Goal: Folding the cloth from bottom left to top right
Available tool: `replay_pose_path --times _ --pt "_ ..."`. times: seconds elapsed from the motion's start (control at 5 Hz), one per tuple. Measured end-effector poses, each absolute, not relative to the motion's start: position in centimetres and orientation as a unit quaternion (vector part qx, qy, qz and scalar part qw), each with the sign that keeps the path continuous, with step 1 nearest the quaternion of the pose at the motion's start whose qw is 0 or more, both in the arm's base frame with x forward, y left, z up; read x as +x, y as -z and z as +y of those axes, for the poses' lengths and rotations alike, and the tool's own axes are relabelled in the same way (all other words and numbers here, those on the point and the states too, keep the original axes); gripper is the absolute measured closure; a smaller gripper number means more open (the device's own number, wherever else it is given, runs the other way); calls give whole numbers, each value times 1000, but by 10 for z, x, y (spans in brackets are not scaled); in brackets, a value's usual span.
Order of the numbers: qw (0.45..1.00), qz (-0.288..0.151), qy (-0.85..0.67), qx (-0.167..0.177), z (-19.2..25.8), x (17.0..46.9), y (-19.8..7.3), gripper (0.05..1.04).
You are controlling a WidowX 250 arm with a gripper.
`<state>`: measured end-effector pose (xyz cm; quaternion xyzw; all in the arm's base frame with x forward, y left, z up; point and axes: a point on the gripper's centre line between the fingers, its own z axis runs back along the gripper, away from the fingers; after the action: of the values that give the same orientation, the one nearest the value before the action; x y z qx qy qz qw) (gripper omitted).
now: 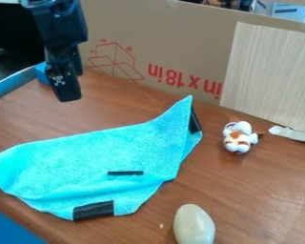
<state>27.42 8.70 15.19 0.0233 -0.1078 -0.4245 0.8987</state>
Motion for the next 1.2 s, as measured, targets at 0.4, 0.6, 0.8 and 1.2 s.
replay_pose_path --times 0.4,0.6,0.8,1.2 --pt "900 -98 424 13 87 274 -144 84" --pt "902 -99 420 13 87 274 -144 84" --pt "945 -87 314 -8 126 263 -120 83" --pt "985 -69 154 -21 169 210 -88 84"
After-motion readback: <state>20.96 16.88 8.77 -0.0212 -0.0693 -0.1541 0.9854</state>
